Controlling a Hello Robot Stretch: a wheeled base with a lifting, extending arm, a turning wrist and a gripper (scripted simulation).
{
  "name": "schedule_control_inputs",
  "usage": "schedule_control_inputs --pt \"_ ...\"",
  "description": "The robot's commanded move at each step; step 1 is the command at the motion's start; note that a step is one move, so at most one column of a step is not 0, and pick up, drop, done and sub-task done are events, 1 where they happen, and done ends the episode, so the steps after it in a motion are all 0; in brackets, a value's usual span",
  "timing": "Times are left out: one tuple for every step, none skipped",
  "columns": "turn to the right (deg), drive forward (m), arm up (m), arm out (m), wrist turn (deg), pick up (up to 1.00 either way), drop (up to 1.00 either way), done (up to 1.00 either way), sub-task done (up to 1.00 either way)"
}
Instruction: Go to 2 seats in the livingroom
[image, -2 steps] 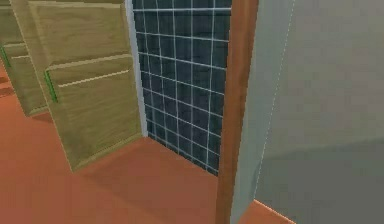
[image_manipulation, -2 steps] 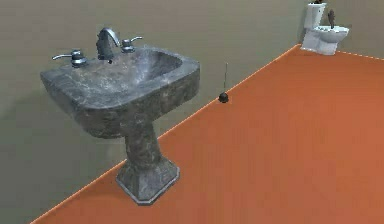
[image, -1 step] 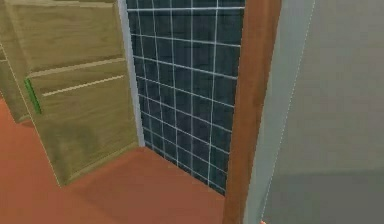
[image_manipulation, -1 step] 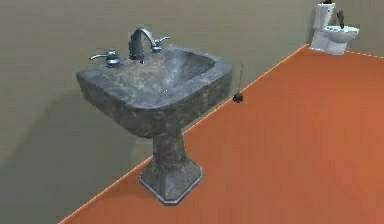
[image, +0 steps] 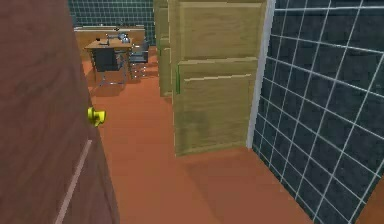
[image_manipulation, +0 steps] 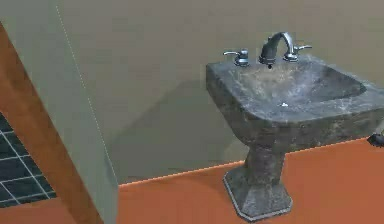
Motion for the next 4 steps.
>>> schedule_control_inputs --pt "0.0 0.75 0.0 0.0 0.0 0.0 0.0 0.0 0.0" --pt "-15.0 0.0 0.0 0.0 0.0 0.0 0.0 0.0 0.0" --pt "0.0 0.5 0.0 0.0 0.0 0.0 0.0 0.0 0.0" --pt "-30.0 0.0 0.0 0.0 0.0 0.0 0.0 0.0 0.0"
